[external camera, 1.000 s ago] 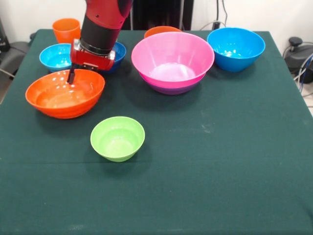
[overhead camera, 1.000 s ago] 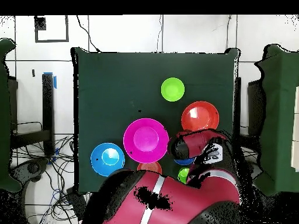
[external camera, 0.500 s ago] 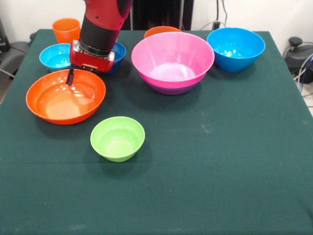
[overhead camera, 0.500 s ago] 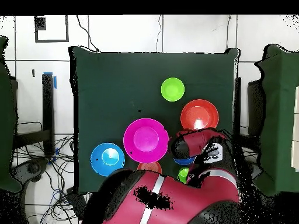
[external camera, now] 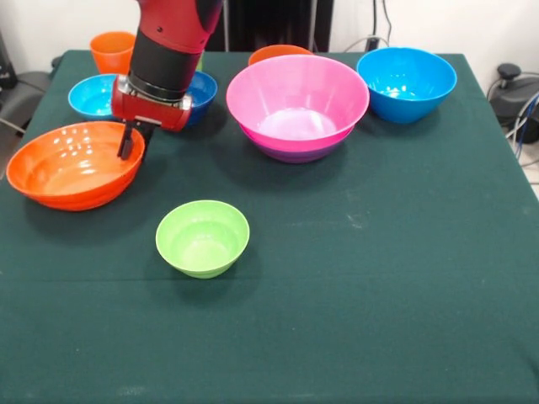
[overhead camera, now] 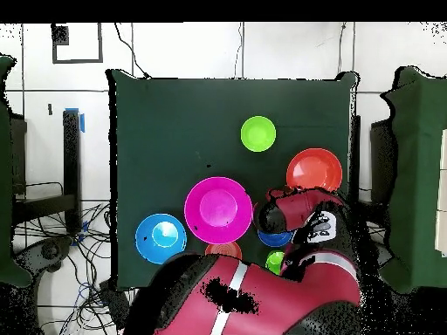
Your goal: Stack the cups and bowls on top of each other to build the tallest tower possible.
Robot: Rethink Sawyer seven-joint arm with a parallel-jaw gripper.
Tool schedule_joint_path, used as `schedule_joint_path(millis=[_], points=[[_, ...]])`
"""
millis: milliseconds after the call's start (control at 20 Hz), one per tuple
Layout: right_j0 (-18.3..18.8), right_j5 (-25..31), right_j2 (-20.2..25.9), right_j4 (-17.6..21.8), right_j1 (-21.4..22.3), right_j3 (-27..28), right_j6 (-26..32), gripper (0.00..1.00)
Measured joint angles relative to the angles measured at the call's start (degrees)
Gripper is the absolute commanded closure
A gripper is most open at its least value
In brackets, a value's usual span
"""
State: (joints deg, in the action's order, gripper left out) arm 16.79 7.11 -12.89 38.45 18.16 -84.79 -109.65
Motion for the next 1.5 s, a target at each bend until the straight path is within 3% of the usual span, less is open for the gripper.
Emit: schedule_joint_path(millis=[600, 850, 1050, 1500], points=[[1.0, 0.3, 1.2, -0.2, 0.4, 0.1, 0.0, 1.00], [5.9, 9.1, 6.9, -4.6, 3.6, 0.0, 0.0, 1.00], [7.7, 15.7, 9.5, -7.0, 5.6, 0.0, 0.0, 1.00], [8.2, 22.6, 13.1, -10.2, 8.6, -1.7, 0.0, 1.00]])
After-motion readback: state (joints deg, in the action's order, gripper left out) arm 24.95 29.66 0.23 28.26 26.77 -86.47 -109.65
